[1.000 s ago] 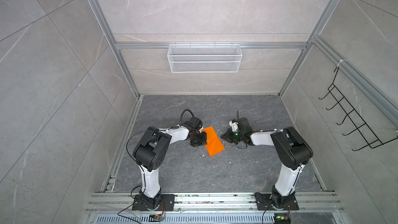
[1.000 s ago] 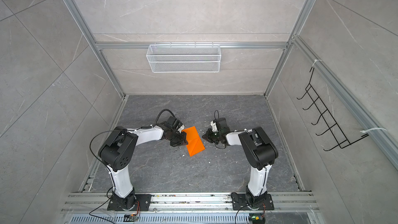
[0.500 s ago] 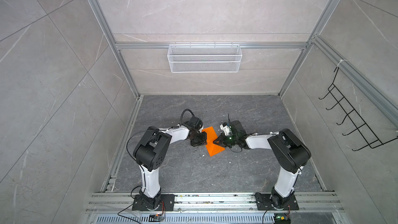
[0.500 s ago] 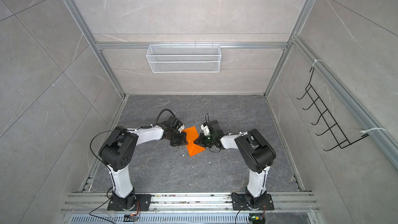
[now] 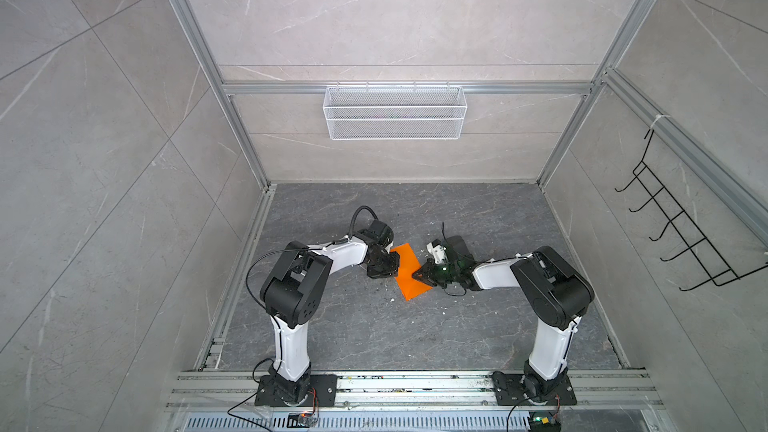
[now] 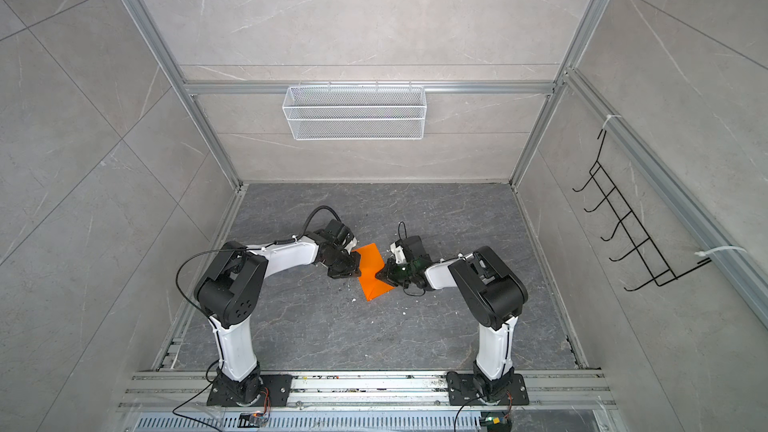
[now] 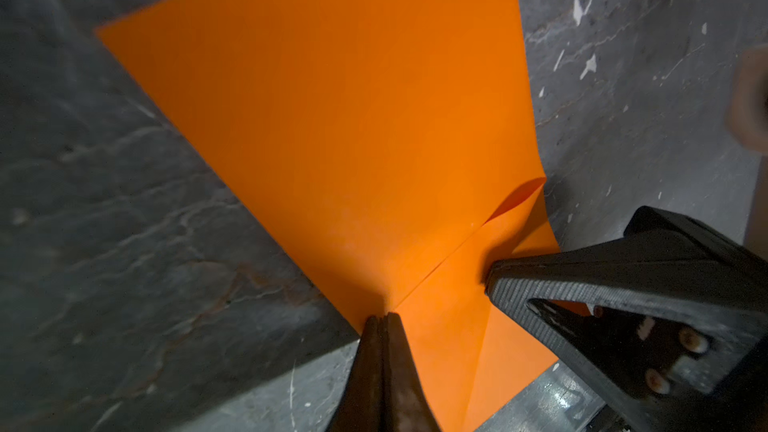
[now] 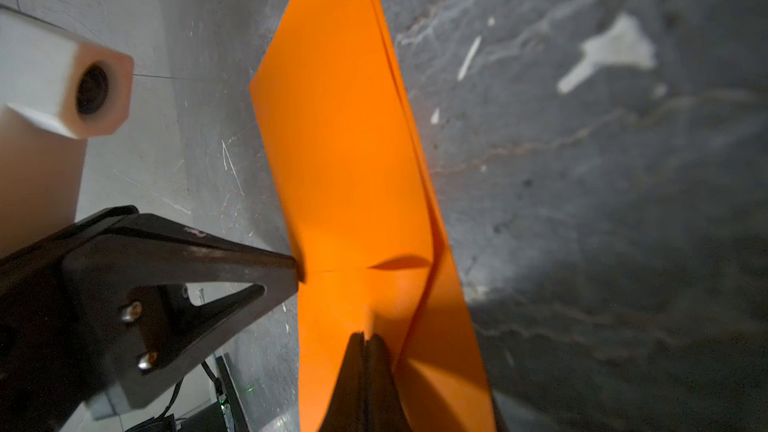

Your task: Fold a paper plane with a square sheet of paper (pick it up from the middle)

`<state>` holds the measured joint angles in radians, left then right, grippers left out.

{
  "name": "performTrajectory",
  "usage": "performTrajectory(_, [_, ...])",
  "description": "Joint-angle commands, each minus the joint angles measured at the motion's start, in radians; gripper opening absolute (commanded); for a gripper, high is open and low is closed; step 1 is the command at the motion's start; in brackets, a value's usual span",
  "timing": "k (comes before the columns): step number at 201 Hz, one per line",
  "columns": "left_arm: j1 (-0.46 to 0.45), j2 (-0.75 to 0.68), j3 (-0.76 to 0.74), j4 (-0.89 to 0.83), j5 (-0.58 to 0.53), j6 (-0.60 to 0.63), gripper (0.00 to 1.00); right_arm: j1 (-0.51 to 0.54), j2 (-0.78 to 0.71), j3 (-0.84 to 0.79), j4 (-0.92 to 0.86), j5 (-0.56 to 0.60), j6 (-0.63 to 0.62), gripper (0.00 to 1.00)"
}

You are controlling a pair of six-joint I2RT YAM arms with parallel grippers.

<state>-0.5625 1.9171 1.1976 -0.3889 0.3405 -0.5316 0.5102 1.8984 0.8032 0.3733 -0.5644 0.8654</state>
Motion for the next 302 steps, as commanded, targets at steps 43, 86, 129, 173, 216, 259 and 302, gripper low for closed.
performTrajectory(43, [-0.073, -0.191, -0.145, 0.115, 0.022, -0.233, 0.22, 0.002, 0.021, -0.065, 0.031, 0.092, 0.092, 0.02])
performTrajectory(86, [-0.148, -0.207, -0.146, 0.089, -0.033, -0.245, 0.15, 0.002, 0.030, -0.062, 0.029, 0.092, 0.099, 0.02])
performTrajectory(129, [-0.189, -0.122, -0.074, -0.007, -0.084, -0.192, 0.08, 0.002, 0.038, -0.065, 0.030, 0.092, 0.107, 0.02])
performTrajectory(173, [-0.201, -0.066, -0.026, -0.067, -0.111, -0.163, 0.06, 0.001, 0.036, -0.064, 0.025, 0.092, 0.107, 0.02])
performTrajectory(216, [-0.227, -0.027, 0.013, -0.134, -0.169, -0.137, 0.06, 0.001, 0.044, -0.062, 0.024, 0.091, 0.110, 0.02])
performTrajectory(259, [-0.256, 0.001, 0.041, -0.190, -0.225, -0.108, 0.06, 0.001, 0.052, -0.063, 0.027, 0.092, 0.118, 0.02])
performTrajectory(302, [-0.294, 0.018, 0.066, -0.246, -0.294, -0.073, 0.07, -0.005, 0.065, -0.073, 0.054, 0.086, 0.140, 0.02])
